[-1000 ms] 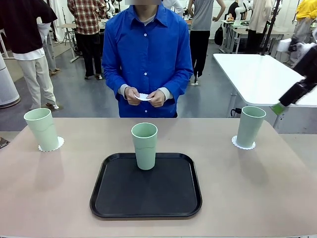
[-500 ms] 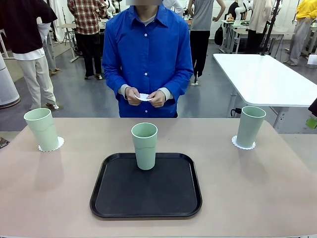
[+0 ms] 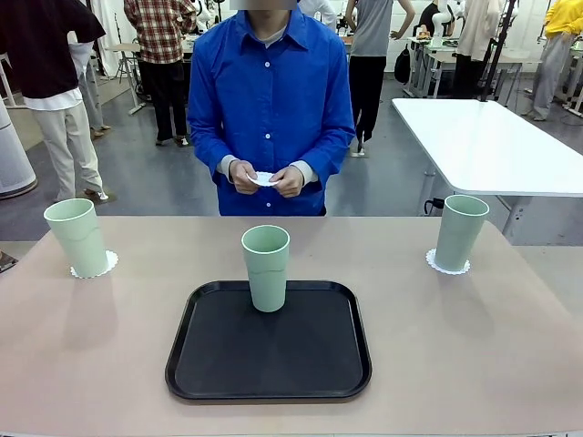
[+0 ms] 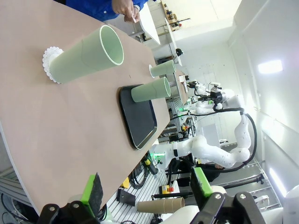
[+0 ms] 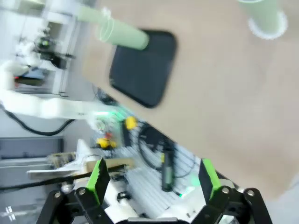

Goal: Place coasters on the table and set cups on them.
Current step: Take one Reusable plastic cup from the Flat Tray and place it on a coaster set by the human.

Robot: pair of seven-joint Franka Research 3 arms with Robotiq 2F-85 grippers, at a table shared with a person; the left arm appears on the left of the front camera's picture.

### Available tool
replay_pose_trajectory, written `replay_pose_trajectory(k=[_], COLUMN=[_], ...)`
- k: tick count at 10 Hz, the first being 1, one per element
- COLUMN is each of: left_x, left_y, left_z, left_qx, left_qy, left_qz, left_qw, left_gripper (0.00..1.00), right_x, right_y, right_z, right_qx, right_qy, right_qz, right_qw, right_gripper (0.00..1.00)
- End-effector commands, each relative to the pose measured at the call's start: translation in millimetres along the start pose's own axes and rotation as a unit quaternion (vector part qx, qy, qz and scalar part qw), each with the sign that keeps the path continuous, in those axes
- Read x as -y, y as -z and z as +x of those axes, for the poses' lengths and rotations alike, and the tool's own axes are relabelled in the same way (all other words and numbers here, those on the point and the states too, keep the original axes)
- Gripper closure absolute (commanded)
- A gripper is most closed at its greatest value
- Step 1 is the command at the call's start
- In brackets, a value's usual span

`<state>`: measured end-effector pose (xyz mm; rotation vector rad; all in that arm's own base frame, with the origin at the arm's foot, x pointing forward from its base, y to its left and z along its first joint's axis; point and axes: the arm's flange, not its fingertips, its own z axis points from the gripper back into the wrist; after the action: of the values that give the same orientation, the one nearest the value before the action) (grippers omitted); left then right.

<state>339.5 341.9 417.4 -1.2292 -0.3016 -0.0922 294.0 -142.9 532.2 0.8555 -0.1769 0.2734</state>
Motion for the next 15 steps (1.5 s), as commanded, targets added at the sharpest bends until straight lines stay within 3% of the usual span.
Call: replay_pose_trajectory(k=[1,6,9,15], left_x=[1.9,1.9,1.9,1.9], left_y=[-1.1,-1.1,-1.1,-1.1], left_z=[-2.3,-2.3,-2.3,-2.3], left_qx=[-0.002,-0.002,-0.002,-0.002], left_qy=[0.003,0.003,0.003,0.003], left_qz=[-0.002,-0.002,-0.002,-0.002], left_qw=[1.000,1.000,1.000,1.000], left_gripper=[0.00,0.00,0.00,0.00], right_x=[36.9,86.3,110.3,141.1], right_y=[-23.0,-23.1,-25.4,-28.8], right_z=[-6.1,-40.0,-38.2,-40.0], right_qx=[0.027,0.037,0.039,0.094], right_qy=[0.056,0.095,0.107,0.117], right_qz=[0.154,0.205,0.227,0.224], right_qw=[0.986,0.973,0.967,0.963], right_gripper=[0.00,0.00,0.00,0.00])
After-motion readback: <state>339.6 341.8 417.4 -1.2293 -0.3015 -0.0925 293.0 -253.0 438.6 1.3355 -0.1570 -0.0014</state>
